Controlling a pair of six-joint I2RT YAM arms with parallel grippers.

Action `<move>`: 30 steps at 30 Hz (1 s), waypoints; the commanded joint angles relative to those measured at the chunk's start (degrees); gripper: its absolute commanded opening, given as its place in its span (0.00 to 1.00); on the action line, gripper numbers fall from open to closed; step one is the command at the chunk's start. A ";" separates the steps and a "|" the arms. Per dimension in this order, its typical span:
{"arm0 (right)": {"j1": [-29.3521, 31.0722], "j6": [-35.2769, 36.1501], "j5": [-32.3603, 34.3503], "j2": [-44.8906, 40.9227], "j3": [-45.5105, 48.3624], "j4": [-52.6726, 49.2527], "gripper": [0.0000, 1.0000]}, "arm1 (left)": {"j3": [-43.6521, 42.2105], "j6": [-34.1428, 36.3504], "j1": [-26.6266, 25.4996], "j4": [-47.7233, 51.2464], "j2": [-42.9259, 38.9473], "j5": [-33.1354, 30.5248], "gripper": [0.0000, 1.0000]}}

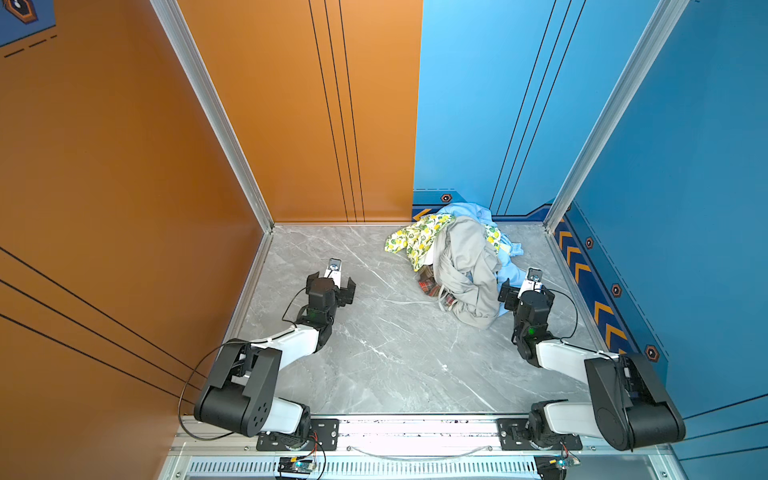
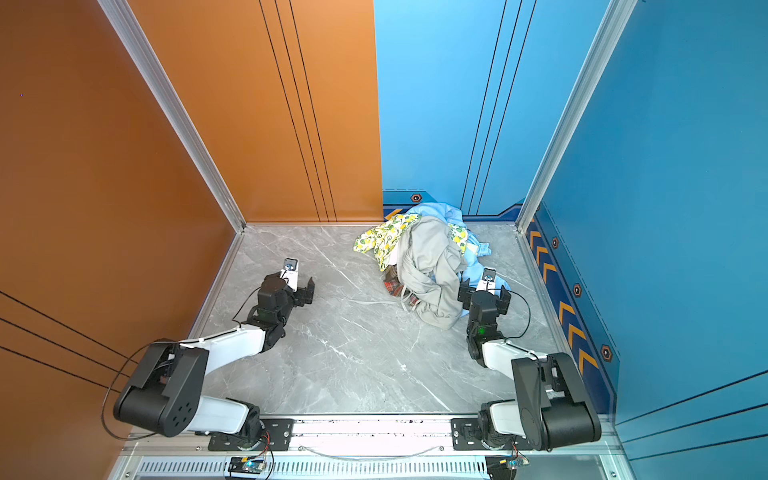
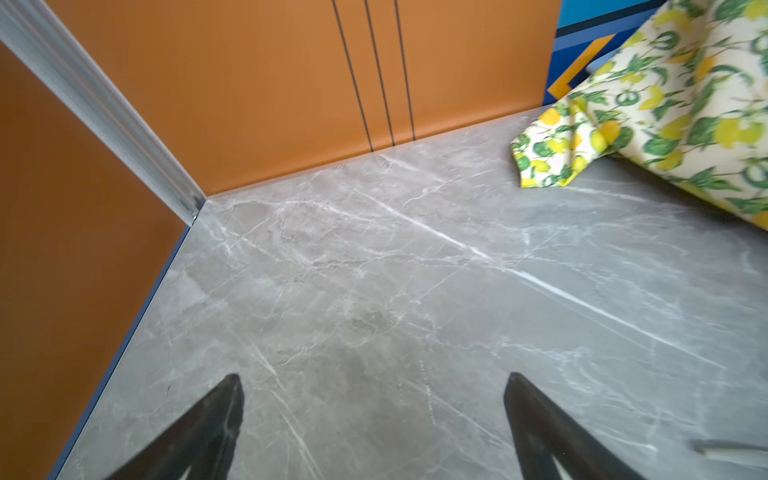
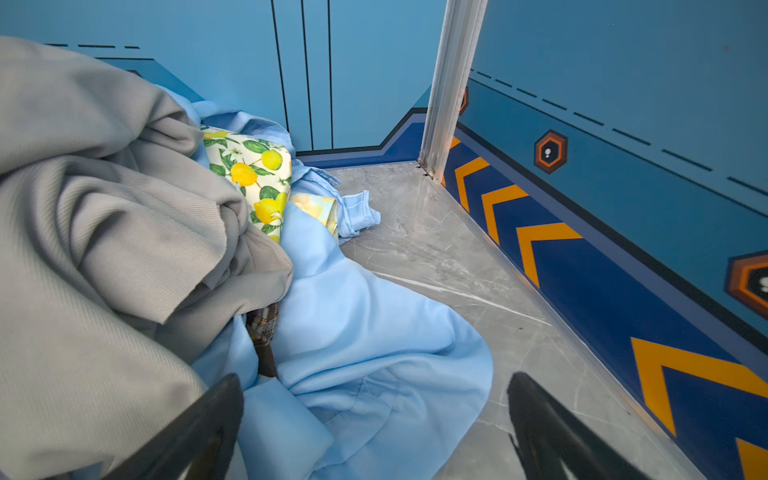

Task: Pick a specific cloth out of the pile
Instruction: 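Reach left gripper to the plaid shirt while right gripper nears the sweatshirt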

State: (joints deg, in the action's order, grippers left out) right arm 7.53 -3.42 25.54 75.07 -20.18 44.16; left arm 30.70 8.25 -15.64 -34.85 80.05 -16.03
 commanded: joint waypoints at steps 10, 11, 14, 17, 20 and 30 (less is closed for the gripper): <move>0.71 -7.39 -2.74 -13.99 -4.17 -18.48 1.00 | 9.88 -12.18 -7.75 20.09 -2.70 14.20 0.98; 0.80 -7.73 -4.87 -14.96 -4.18 -18.75 1.00 | 10.51 -13.78 -8.29 19.99 -1.90 17.32 0.98; 1.07 -8.71 -10.71 -17.22 -3.81 -18.14 0.99 | 13.65 -18.39 -9.61 19.93 2.08 24.43 0.99; 1.85 -8.68 -13.08 -19.36 -3.77 -18.14 1.00 | 17.24 -24.07 -10.76 20.00 6.90 27.21 0.96; 2.43 -8.66 -14.48 -21.97 -2.94 -17.22 1.00 | 20.49 -28.08 -12.84 20.06 11.53 26.80 0.93; 2.86 -9.55 -16.87 -23.47 -3.52 -17.43 1.00 | 34.32 -46.59 -15.03 20.07 28.10 30.96 0.66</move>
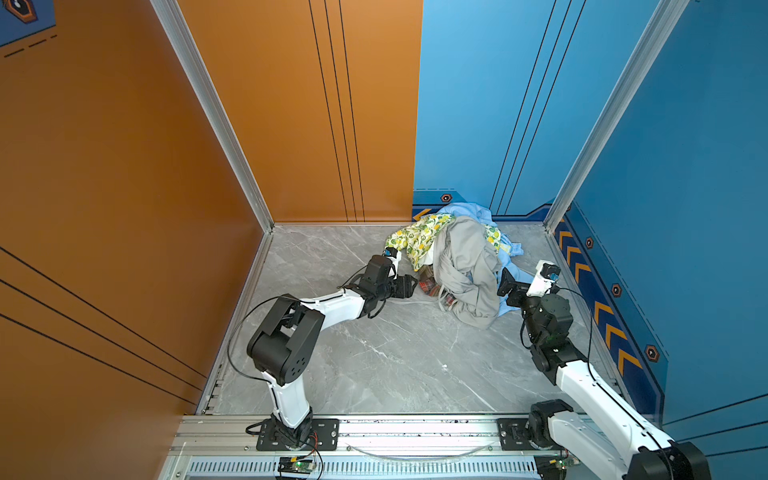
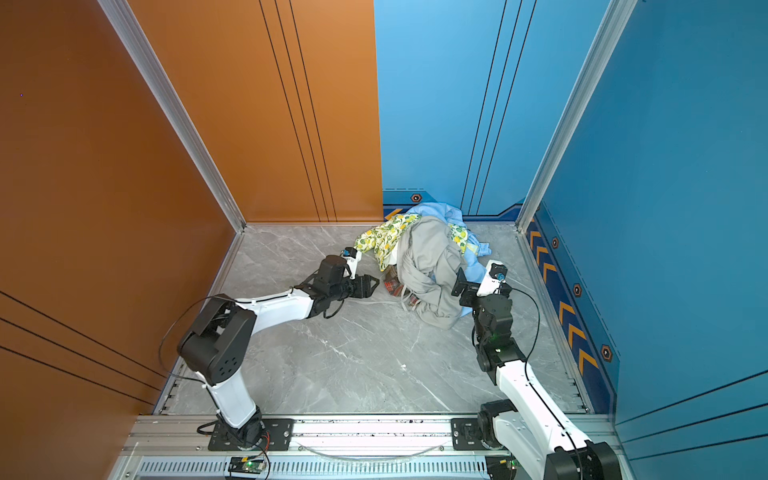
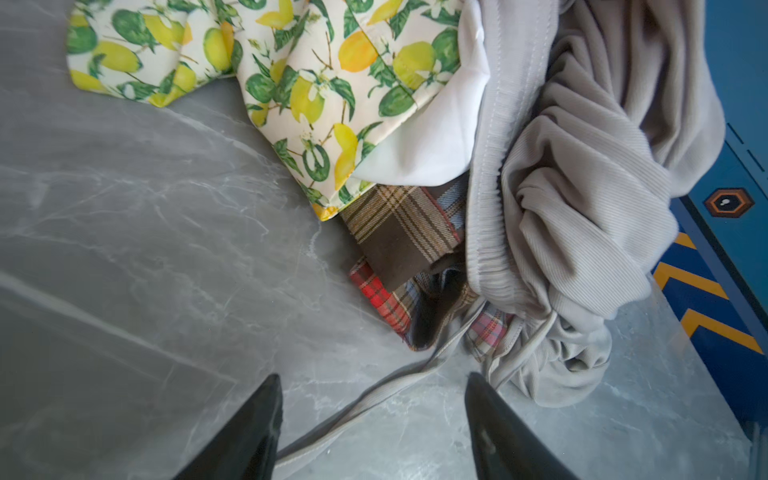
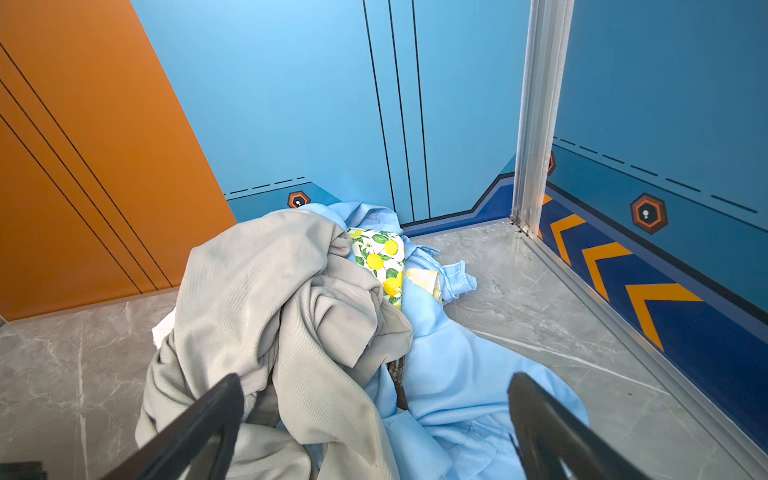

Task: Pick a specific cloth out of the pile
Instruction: 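Reach left gripper to the plaid shirt while right gripper nears the sweatshirt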

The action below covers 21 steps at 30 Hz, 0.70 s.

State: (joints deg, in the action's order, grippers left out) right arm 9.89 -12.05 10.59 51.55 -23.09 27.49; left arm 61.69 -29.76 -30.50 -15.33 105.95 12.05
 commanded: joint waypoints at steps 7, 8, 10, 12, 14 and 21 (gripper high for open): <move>0.95 -1.09 -3.53 -0.70 -0.90 -1.21 1.00 | 6.78 -22.62 -1.20 0.47 6.05 2.25 0.60; 0.92 -1.00 -4.19 -0.75 -0.97 -1.14 1.00 | 6.56 -23.53 -1.36 0.45 5.95 2.03 0.59; 1.07 -0.01 -6.96 -0.66 -1.31 -1.28 1.00 | 6.25 -24.91 -1.38 0.50 5.88 2.25 0.59; 1.44 1.40 -10.41 -0.57 -1.52 -1.06 1.00 | 6.18 -25.68 -1.44 0.91 6.07 2.80 0.58; 2.43 3.23 -13.20 -0.49 -1.90 -1.15 1.00 | 6.25 -26.05 -1.60 2.02 6.25 2.80 0.57; 9.30 13.37 -21.59 1.41 -5.13 -5.97 1.00 | 6.12 -27.47 -2.05 2.79 7.08 3.21 0.52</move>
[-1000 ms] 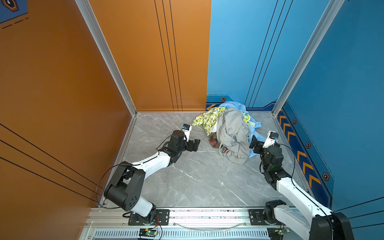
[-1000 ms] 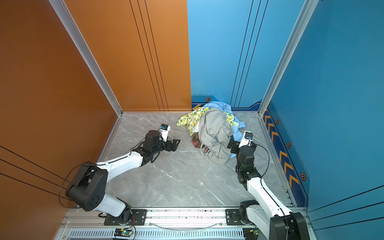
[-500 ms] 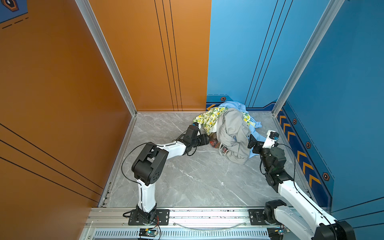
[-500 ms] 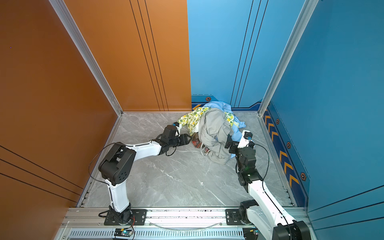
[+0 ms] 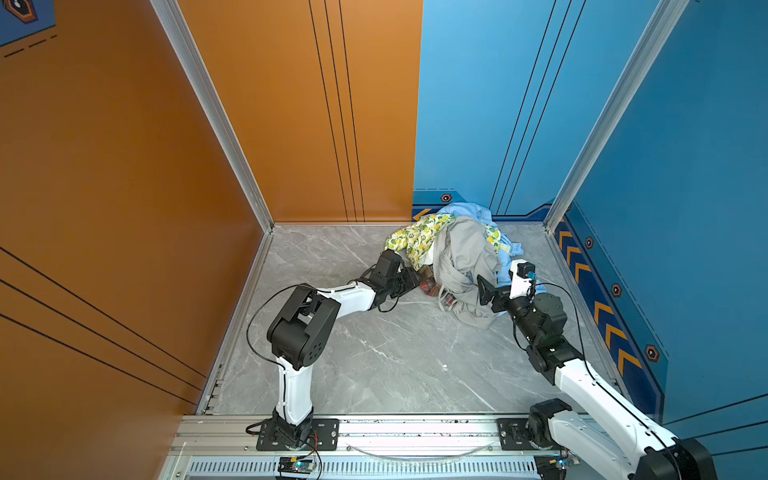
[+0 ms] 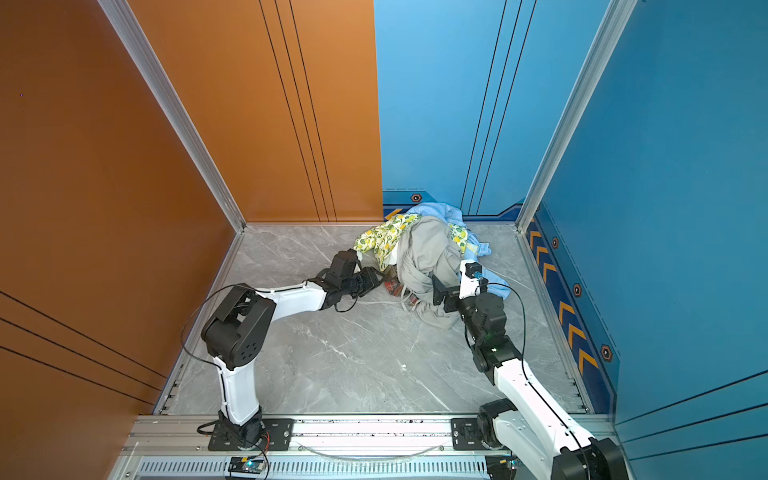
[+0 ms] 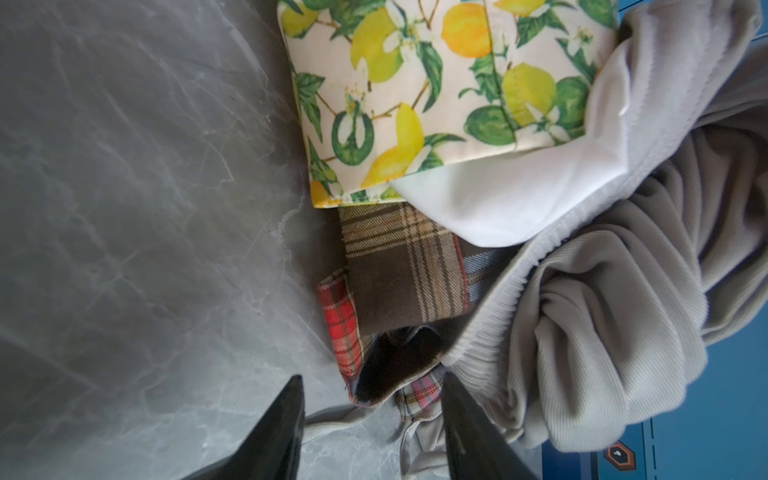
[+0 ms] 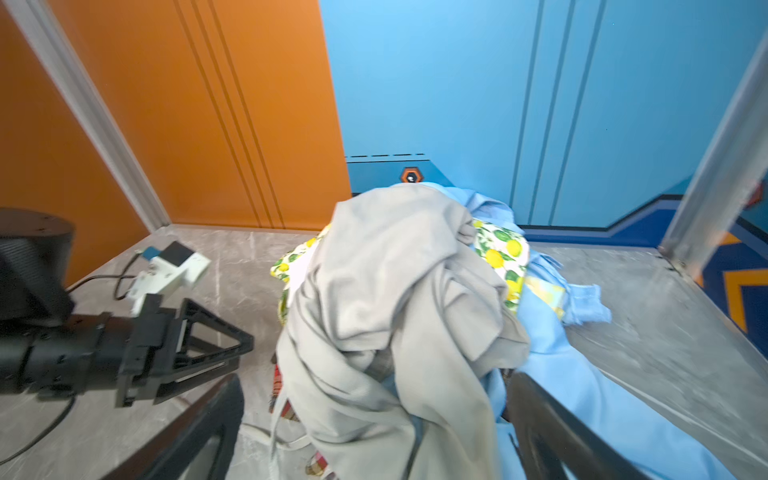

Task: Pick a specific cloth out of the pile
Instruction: 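Reach left gripper to the plaid shirt while right gripper nears the sweatshirt, then close the left gripper on the plaid shirt edge while the right gripper holds the pile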

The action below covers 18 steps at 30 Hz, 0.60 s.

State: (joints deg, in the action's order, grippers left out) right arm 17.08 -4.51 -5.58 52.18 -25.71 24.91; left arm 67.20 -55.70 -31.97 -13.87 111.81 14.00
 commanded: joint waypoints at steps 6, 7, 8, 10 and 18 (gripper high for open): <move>7.32 12.21 -6.61 3.98 -6.65 -10.64 0.96 | 2.07 -1.72 -1.30 3.55 1.68 0.43 0.50; 8.28 13.07 -5.57 4.36 -7.04 -11.30 0.96 | 2.23 -2.07 -1.33 3.91 1.87 0.33 0.50; 8.92 13.75 -5.08 4.62 -7.35 -11.96 0.96 | 2.34 -2.31 -1.37 3.91 2.06 0.25 0.50; 10.17 14.87 -4.44 4.86 -7.77 -12.77 0.96 | 2.73 -2.44 -1.68 4.55 2.43 -0.31 0.50; 11.18 15.82 -2.14 3.58 -6.93 -12.12 0.97 | 5.03 -2.04 -2.66 6.02 4.59 -0.85 0.49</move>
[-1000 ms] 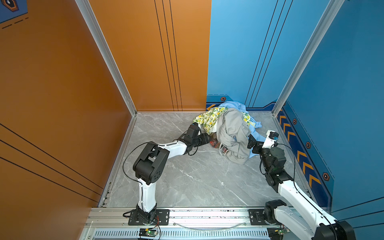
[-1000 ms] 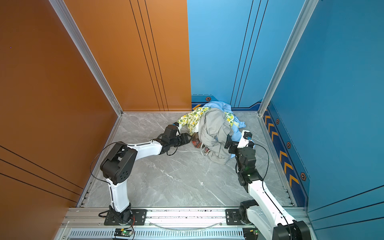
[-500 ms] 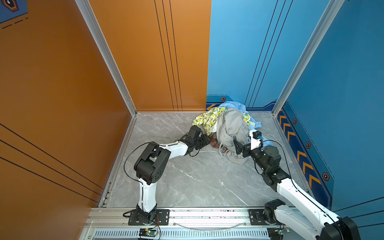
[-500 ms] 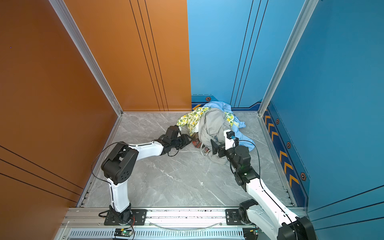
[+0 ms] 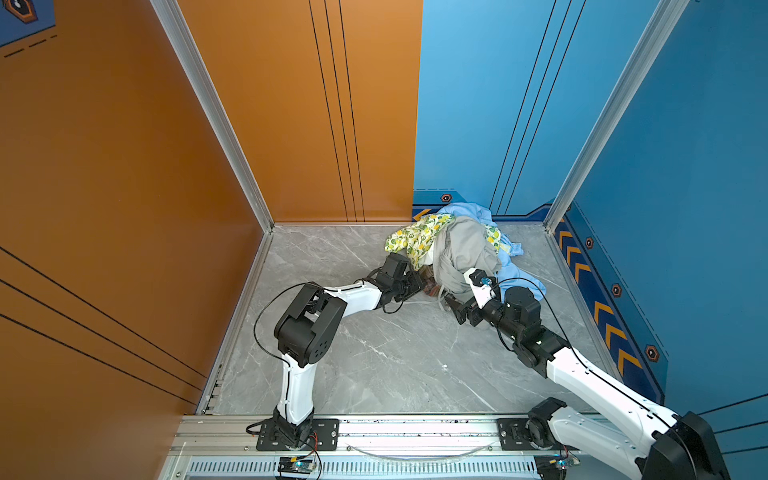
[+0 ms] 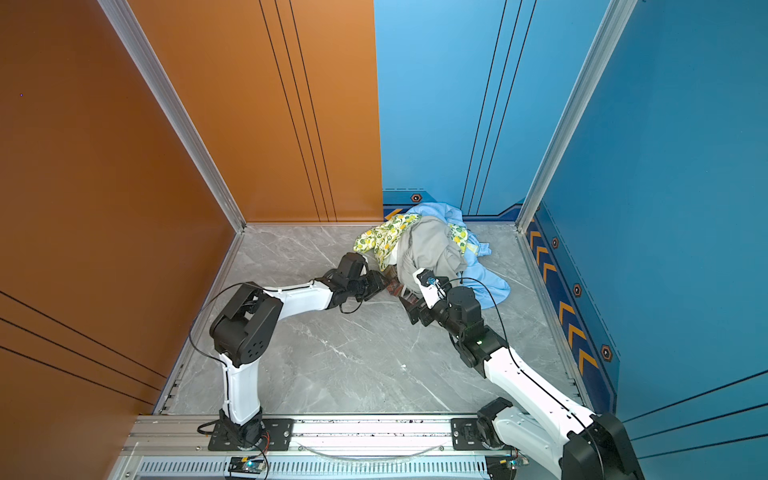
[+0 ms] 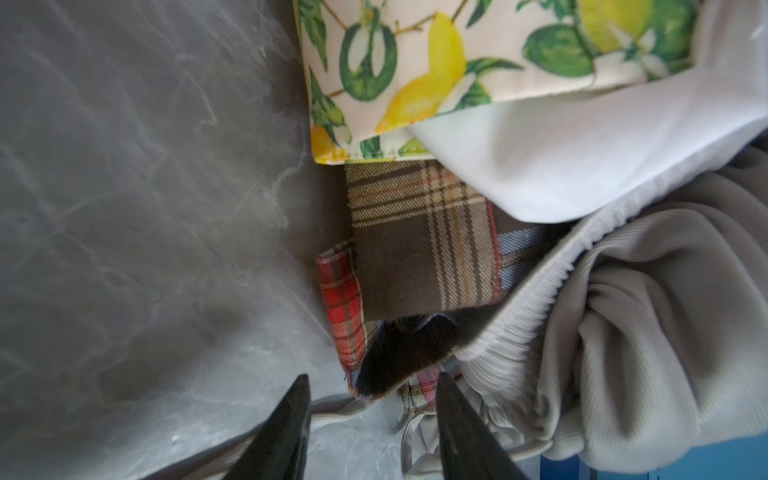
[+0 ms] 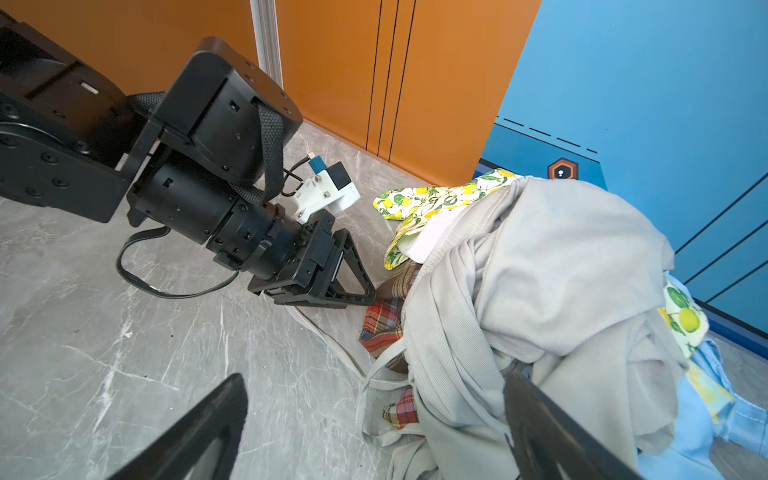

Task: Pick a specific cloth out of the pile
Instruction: 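Close the left gripper on the plaid shirt edge while the right gripper holds the pile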

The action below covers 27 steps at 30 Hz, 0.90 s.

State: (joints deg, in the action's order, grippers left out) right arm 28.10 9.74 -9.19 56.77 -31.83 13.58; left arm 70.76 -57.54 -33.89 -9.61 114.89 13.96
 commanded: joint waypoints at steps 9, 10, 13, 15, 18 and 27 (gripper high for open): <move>0.16 1.06 3.04 -1.39 -0.40 0.11 0.98 | 3.98 -0.71 -1.15 1.74 4.49 -1.39 0.47; 0.20 0.99 3.04 -1.47 -0.25 0.37 0.98 | 4.24 -0.73 -1.22 1.72 4.83 -1.38 0.47; 0.15 0.64 4.40 -1.57 0.00 0.98 0.98 | 4.91 -1.11 -1.19 1.69 5.95 -1.90 0.47; 0.02 0.64 4.95 -1.96 0.26 1.19 0.99 | 5.64 -1.51 -1.20 1.52 6.90 -1.86 0.46; -0.28 0.28 4.73 -2.63 0.85 1.96 1.00 | 6.99 -2.04 -1.42 1.32 8.47 -1.70 0.44; -1.16 -0.60 4.75 -2.72 1.31 3.07 1.00 | 8.79 -3.85 -1.71 -3.07 11.56 -2.92 0.32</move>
State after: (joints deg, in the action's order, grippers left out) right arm 27.40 10.24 -5.74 54.68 -31.18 15.00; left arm 78.72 -60.55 -35.16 -10.57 124.68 12.32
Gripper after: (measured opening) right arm 0.999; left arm 0.330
